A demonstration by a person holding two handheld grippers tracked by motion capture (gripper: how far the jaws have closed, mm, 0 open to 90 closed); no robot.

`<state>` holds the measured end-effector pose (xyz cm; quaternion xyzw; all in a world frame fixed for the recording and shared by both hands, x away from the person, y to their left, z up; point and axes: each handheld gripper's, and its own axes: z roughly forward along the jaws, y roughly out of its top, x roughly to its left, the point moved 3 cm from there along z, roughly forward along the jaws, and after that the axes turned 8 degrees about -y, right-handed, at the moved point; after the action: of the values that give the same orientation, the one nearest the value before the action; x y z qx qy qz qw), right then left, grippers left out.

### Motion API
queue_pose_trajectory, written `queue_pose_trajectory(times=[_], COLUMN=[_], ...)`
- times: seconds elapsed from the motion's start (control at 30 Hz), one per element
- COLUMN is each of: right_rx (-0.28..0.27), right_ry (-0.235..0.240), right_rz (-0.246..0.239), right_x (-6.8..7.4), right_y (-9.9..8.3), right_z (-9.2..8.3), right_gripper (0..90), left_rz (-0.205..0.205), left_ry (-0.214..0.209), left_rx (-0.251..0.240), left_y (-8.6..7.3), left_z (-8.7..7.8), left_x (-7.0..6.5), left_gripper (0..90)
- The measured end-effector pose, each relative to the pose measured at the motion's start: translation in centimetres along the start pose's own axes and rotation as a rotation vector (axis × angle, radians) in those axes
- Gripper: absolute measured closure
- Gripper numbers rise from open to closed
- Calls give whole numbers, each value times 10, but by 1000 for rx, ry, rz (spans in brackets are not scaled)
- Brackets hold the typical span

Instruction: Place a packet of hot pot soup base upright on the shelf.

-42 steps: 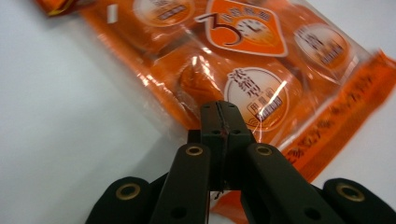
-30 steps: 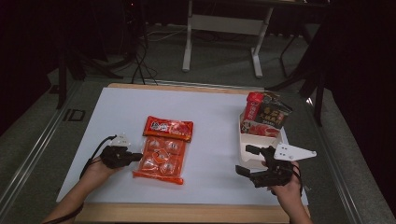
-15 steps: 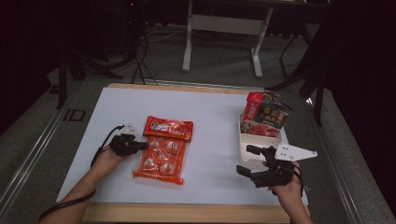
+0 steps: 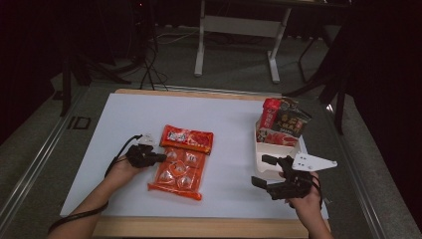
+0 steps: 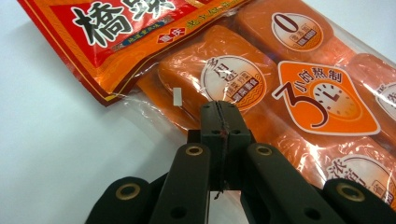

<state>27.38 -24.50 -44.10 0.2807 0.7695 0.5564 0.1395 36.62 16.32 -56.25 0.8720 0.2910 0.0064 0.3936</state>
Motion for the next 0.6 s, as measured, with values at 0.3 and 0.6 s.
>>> queue_pose_trajectory(times=[0.3, 0.6], right_rx=[2, 1], right_ry=[5, 1], right_rz=[-2, -1], right_x=[0, 0], right_y=[-1, -1], right_z=[0, -1], right_gripper=[148, 148], left_rz=[30, 63], left_ry=[-42, -66], left_rx=[16, 18], left_y=[15, 21], left_z=[18, 26], left_x=[-14, -23], left_gripper=[900, 900])
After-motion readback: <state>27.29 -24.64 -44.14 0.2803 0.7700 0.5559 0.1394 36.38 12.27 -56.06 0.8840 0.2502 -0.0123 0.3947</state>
